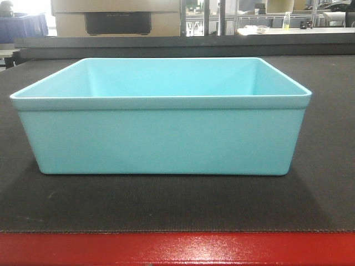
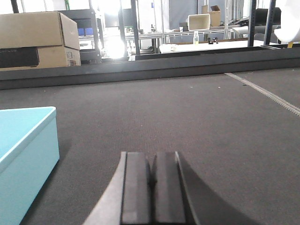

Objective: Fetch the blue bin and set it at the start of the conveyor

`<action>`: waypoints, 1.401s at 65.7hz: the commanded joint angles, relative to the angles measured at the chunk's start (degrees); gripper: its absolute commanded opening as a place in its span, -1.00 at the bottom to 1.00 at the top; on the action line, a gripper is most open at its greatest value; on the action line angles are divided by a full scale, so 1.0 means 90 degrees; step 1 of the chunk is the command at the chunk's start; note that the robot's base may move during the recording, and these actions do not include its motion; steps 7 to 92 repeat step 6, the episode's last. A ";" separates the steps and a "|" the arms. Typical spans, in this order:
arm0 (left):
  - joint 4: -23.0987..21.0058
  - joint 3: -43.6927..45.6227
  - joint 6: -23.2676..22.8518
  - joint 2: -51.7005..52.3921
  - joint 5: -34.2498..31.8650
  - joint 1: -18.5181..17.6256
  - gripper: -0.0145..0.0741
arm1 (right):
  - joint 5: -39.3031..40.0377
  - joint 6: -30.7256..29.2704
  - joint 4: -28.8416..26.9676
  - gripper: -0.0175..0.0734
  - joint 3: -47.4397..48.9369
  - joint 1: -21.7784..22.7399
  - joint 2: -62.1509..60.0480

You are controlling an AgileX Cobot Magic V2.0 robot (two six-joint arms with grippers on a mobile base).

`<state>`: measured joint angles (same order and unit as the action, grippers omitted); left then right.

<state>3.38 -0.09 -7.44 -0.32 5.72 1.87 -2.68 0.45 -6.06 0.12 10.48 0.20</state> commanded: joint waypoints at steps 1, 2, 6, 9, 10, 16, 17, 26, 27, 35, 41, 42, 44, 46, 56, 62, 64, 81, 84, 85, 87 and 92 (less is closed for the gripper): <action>-0.0023 0.0010 0.0022 0.0036 -0.0123 0.0022 -0.92 | 0.0163 -0.0050 0.0036 -0.97 -0.0013 0.0018 -0.0022; -0.0023 0.0010 0.0022 0.0036 -0.0123 0.0022 -0.92 | 0.0163 -0.0050 0.0036 -0.97 -0.0013 0.0018 -0.0022; -0.0023 0.0010 0.0022 0.0036 -0.0123 0.0022 -0.92 | 0.0163 -0.0050 0.0036 -0.97 -0.0013 0.0018 -0.0022; -0.0023 0.0010 0.0022 0.0036 -0.0123 0.0022 -0.92 | 0.0163 -0.0050 0.0036 -0.97 -0.0013 0.0018 -0.0022; -0.0023 0.0010 0.0022 0.0036 -0.0123 0.0022 -0.92 | 0.0163 -0.0050 0.0036 -0.97 -0.0013 0.0018 -0.0022; -0.0023 0.0010 0.0022 0.0036 -0.0123 0.0022 -0.92 | 0.0163 -0.0050 0.0036 -0.97 -0.0013 0.0018 -0.0022; -0.0023 0.0010 0.0022 0.0036 -0.0123 0.0022 -0.92 | 0.0163 -0.0050 0.0036 -0.97 -0.0013 0.0018 -0.0022; -0.0023 0.0010 0.0022 0.0036 -0.0123 0.0022 -0.92 | 0.0163 -0.0050 0.0036 -0.97 -0.0013 0.0018 -0.0022; -0.0023 0.0010 0.0022 0.0036 -0.0123 0.0022 -0.92 | 0.0163 -0.0050 0.0036 -0.97 -0.0013 0.0018 -0.0022; -0.0023 0.0010 0.0022 0.0036 -0.0123 0.0022 -0.92 | 0.0163 -0.0050 0.0036 -0.97 -0.0013 0.0018 -0.0022; -0.0023 0.0010 0.0022 0.0036 -0.0123 0.0022 -0.92 | 0.0163 -0.0050 0.0036 -0.97 -0.0013 0.0018 -0.0022; -0.0023 0.0010 0.0022 0.0036 -0.0123 0.0022 -0.92 | 0.0163 -0.0050 0.0036 -0.97 -0.0013 0.0018 -0.0022; -0.0023 0.0010 0.0022 0.0036 -0.0123 0.0022 -0.92 | 0.0163 -0.0050 0.0036 -0.97 -0.0013 0.0018 -0.0022; -0.0023 0.0010 0.0022 0.0036 -0.0123 0.0022 -0.92 | 0.0163 -0.0050 0.0036 -0.97 -0.0013 0.0018 -0.0022; -0.0023 0.0010 0.0022 0.0036 -0.0123 0.0022 -0.92 | 0.0163 -0.0050 0.0036 -0.97 -0.0013 0.0018 -0.0022; -0.0023 0.0010 0.0022 0.0036 -0.0123 0.0022 -0.92 | 0.0163 -0.0050 0.0036 -0.97 -0.0013 0.0018 -0.0022; -0.0023 0.0010 0.0022 0.0036 -0.0123 0.0022 -0.92 | 0.0163 -0.0050 0.0036 -0.97 -0.0013 0.0018 -0.0022; -0.0023 0.0010 0.0022 0.0036 -0.0123 0.0022 -0.92 | 0.0163 -0.0050 0.0036 -0.97 -0.0013 0.0018 -0.0022; -0.0023 0.0010 0.0022 0.0036 -0.0123 0.0022 -0.92 | 0.0163 -0.0050 0.0036 -0.97 -0.0013 0.0018 -0.0022; -0.0023 0.0010 0.0022 0.0036 -0.0123 0.0022 -0.92 | 0.0163 -0.0050 0.0036 -0.97 -0.0013 0.0018 -0.0022; -0.0023 0.0010 0.0022 0.0036 -0.0123 0.0022 -0.92 | 0.0163 -0.0050 0.0036 -0.97 -0.0013 0.0018 -0.0022; -0.0023 0.0010 0.0022 0.0036 -0.0123 0.0022 -0.92 | 0.0163 -0.0050 0.0036 -0.97 -0.0013 0.0018 -0.0022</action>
